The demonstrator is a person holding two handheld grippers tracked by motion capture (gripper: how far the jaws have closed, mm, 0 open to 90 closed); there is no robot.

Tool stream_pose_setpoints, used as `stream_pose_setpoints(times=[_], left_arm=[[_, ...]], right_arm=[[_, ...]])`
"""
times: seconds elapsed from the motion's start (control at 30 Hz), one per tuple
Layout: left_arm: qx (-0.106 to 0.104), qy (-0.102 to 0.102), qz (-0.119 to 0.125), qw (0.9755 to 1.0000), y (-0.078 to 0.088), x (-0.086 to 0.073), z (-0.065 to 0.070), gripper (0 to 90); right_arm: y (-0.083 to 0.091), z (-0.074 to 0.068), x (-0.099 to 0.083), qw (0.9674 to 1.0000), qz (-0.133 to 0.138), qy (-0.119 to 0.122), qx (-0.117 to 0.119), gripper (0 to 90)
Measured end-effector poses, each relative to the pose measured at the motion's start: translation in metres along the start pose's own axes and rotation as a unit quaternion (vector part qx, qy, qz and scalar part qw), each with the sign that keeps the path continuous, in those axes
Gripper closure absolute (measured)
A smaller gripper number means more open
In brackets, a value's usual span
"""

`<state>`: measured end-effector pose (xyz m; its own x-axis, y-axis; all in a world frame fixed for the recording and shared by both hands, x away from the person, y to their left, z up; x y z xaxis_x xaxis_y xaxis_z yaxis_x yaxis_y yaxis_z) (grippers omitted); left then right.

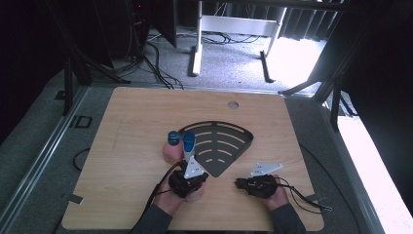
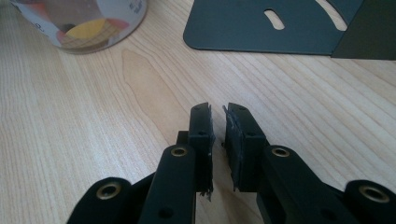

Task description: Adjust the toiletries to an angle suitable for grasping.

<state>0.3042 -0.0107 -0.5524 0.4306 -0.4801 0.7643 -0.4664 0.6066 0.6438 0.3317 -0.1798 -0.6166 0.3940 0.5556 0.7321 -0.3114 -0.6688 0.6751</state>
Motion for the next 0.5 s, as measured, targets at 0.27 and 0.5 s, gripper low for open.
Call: stream_pose_setpoints(times=[0.27, 0.5], left_arm=[[-0.031, -0.017, 0.003, 0.9994, -0.014, 0.011, 0.025, 89.3], [-0.044, -0.043, -0.005, 0.9981, -0.025, 0.02, 0.045, 89.3]], right_arm=[[0.0, 0.001, 0.0, 1.0, 0.0, 0.0, -0.001, 79.4], [0.003, 0.004, -0.002, 1.0, 0.0, -0.002, -0.005, 79.3]])
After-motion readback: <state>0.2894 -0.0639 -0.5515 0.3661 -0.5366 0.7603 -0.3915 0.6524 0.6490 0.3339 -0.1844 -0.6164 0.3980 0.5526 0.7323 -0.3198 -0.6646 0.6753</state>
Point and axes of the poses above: each handheld gripper's, and its own axes: y roughly backward along the jaws, x roughly out of its top, z roughly to its right, the point moved 9 cm from there along -y, roughly forward along the jaws, and after that the axes turned 3 degrees about y, right-handed, at the moved point
